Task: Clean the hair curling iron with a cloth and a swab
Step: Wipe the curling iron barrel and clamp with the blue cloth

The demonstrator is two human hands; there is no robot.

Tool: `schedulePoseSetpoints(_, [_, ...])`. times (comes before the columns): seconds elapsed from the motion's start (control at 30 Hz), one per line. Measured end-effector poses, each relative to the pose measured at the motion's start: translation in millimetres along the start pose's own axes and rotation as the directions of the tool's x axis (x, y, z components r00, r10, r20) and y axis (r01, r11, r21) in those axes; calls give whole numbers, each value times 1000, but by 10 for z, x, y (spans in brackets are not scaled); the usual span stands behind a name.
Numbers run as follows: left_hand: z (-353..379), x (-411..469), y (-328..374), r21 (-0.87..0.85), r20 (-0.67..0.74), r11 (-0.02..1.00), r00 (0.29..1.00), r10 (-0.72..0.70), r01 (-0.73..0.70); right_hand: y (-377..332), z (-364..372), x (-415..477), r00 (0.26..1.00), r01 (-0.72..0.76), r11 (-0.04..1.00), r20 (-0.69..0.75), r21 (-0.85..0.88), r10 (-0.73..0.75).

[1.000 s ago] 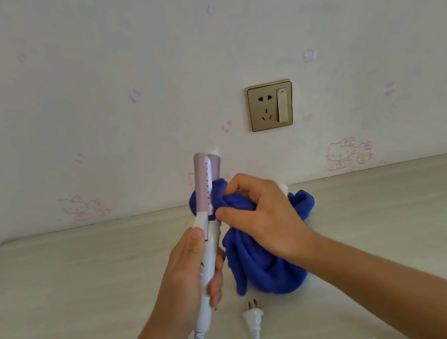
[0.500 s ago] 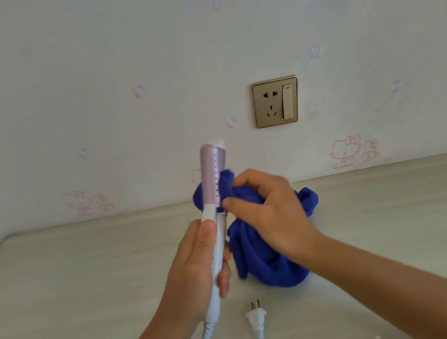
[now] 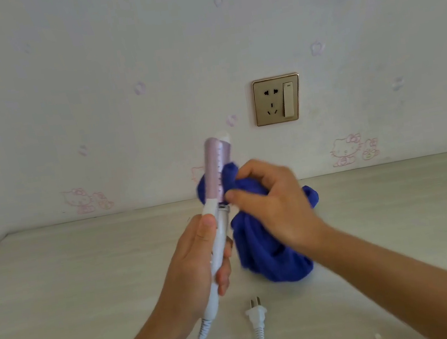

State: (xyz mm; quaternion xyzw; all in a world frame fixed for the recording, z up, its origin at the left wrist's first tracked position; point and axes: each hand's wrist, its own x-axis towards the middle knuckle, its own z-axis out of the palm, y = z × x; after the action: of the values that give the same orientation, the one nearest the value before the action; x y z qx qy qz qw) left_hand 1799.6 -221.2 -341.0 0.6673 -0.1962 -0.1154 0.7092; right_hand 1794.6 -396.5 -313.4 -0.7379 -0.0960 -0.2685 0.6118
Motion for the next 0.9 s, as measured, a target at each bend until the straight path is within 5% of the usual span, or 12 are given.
schedulePoseSetpoints(0.13, [-86,20,27,20,6,1000,1000,-13,12,40,39,-22,995,32,999,94,-42,-28])
schedulePoseSetpoints(0.37, [61,-56,-33,59,122,998,992,-31,24,2,-225,187,959,-34,999,-281,-41,22])
schedulePoseSetpoints(0.53, [-6,8,14,-16,-3,998,998,-64,64,82,56,-69,1000,-20,1000,-2,5,20])
schedulePoseSetpoints(0.63, [-61,9,32,-2,7,997,997,-79,79,112,80,-79,1000,2,999,28,-34,-1])
schedulePoseSetpoints(0.9, [29,-116,-64,66,143,998,989,-35,26,78,-266,214,930,-78,996,-363,-32,61])
